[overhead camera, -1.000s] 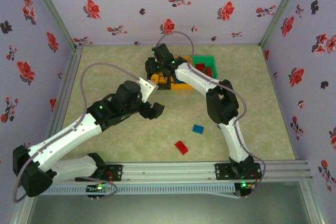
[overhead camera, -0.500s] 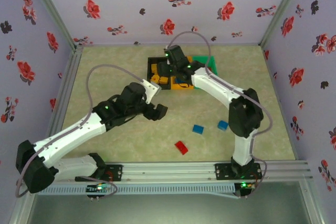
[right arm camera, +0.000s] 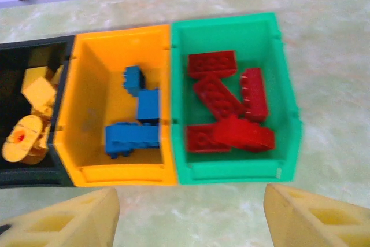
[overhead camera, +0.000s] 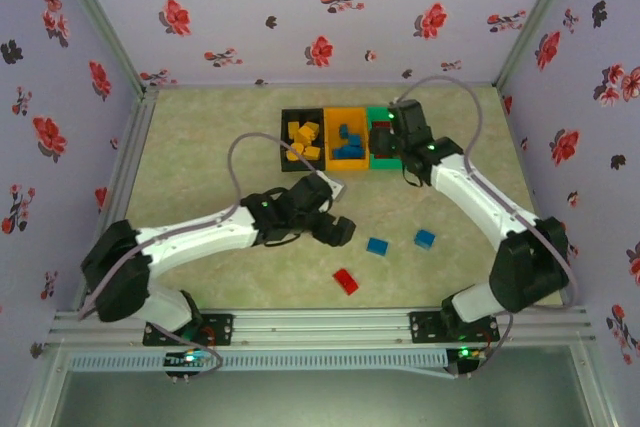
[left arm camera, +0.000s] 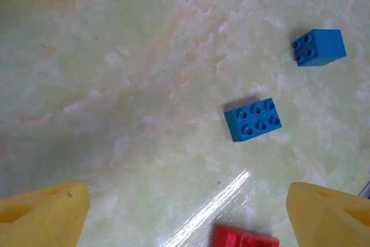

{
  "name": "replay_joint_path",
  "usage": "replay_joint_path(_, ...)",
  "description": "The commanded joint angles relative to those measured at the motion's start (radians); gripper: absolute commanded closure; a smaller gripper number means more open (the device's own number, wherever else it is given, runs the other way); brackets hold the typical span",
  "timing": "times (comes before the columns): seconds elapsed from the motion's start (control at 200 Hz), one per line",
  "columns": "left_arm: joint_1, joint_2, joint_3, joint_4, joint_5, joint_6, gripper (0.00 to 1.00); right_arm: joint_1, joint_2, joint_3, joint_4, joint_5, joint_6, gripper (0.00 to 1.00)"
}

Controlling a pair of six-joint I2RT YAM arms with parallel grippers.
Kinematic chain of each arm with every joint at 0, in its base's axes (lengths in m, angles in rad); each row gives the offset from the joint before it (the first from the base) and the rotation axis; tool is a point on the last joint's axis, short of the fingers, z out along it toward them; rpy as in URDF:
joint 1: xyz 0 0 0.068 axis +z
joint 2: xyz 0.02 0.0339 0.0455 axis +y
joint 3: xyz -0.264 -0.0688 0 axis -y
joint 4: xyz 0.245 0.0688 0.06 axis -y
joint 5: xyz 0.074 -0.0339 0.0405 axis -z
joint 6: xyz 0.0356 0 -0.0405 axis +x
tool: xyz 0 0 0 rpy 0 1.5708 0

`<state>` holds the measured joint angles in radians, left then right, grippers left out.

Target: Sort the legos into containers by color

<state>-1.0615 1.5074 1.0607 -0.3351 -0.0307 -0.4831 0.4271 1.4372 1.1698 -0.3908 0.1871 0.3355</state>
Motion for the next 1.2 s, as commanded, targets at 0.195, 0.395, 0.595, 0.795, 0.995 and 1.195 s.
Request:
replay_joint_path(0.195, -0.116, 0.307, 0.340, -0.266, -0.037, -0.148, 0.13, -0.073, -0.113, -0.166, 0.017, -0.010, 0.086, 0.33)
replay_joint_path(0.395, -0.145, 0.466, 0.481, -0.343, 0.011, -0.155, 0.13, -0.108, -0.173, -0.240, 0.030, -0.027, 0.121, 0.32)
replay_joint_path(0.595, -0.153, 0.562, 0.566, -0.369, 0.024, -0.128, 0.14, -0.139, -0.241, -0.281, 0.013, -0.025, 0.123, 0.32)
replay_joint_path(0.795, -0.153, 0.651, 0.664, -0.416, 0.018, -0.095, 0.20, -0.168, -0.298, -0.321, -0.004, -0.027, 0.128, 0.32)
replay_joint_path(0.995, -0.150, 0.716, 0.714, -0.449, 0.012, -0.086, 0.24, -0.184, -0.329, -0.339, -0.020, -0.027, 0.128, 0.32)
replay_joint_path(1.195, -0.150, 0.757, 0.755, -0.483, -0.016, -0.085, 0.28, -0.190, -0.349, -0.345, -0.034, -0.029, 0.117, 0.31)
